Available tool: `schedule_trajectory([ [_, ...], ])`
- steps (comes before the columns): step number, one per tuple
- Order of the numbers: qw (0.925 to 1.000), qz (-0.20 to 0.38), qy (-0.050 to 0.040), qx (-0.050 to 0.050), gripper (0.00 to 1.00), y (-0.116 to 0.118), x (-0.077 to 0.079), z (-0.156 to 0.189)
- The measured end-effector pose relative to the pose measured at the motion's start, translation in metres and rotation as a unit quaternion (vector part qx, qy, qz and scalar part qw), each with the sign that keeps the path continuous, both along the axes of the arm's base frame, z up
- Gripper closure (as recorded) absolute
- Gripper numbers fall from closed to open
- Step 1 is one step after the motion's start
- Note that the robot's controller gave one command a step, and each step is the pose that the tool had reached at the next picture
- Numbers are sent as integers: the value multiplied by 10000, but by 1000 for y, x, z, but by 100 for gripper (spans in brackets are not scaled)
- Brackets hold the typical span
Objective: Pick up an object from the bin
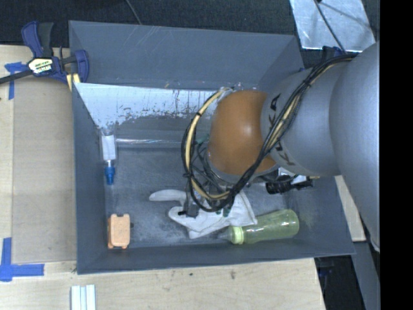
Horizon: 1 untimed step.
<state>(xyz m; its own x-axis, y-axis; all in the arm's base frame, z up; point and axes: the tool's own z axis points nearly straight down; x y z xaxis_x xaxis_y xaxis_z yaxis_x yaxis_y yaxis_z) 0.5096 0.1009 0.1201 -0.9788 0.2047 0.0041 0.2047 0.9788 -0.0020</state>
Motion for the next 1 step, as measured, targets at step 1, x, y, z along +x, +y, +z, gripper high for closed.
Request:
schedule_trajectory([
  [1, 9981, 615, -59, 8, 100, -7, -3, 177],
])
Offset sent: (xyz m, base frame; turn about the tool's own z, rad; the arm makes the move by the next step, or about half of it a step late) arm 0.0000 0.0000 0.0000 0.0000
